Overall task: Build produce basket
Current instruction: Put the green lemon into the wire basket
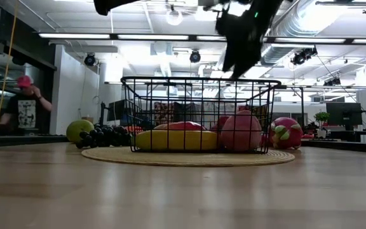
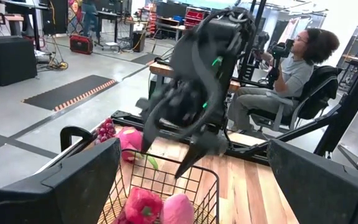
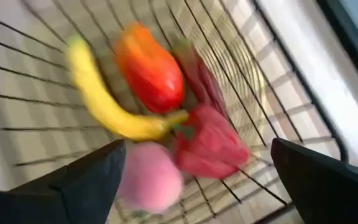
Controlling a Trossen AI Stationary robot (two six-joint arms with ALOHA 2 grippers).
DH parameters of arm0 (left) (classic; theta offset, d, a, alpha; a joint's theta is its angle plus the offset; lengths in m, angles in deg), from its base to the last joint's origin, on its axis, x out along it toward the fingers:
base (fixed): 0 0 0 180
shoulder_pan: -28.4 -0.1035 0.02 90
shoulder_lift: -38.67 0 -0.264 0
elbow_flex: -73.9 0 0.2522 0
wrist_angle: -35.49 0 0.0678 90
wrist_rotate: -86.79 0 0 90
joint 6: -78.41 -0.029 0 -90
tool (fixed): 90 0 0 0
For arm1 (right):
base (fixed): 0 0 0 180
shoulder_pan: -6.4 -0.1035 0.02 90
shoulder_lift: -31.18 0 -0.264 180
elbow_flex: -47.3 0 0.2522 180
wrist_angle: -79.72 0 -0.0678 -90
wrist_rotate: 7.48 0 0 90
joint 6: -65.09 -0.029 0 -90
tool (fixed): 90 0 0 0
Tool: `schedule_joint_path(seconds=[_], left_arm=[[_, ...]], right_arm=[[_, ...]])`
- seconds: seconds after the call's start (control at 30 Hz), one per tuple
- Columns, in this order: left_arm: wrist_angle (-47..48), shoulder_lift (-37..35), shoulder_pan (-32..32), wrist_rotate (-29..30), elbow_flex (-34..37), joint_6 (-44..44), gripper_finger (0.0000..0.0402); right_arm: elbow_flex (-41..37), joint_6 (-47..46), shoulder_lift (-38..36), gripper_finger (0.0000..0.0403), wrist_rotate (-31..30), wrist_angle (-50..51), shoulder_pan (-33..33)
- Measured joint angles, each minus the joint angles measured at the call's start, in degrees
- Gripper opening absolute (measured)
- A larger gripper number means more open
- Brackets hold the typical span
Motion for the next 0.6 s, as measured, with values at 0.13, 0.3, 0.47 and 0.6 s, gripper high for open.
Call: schedule_joint_path(seconds=[0.13,0.3,0.47,0.6], left_arm=[[0.1,0.0,0.0,0.0,0.0,0.0,0.0392],[0.2,0.0,0.0,0.0,0.0,0.0,0.0392],[0.2,0.0,0.0,0.6,0.0,0.0,0.0392],[0.2,0.0,0.0,0.7,0.0,0.0,0.0392]], right_arm=[[-5.0,0.1,-8.8,0.0387,-0.4,-8.5,-2.5],[-16.3,-5.3,-22.0,0.0387,-4.3,-26.6,-5.5],[-25.8,-6.3,-31.1,0.0387,-3.9,-40.5,-6.7],[-29.4,-5.2,-35.1,0.0387,-3.9,-43.3,-6.7]])
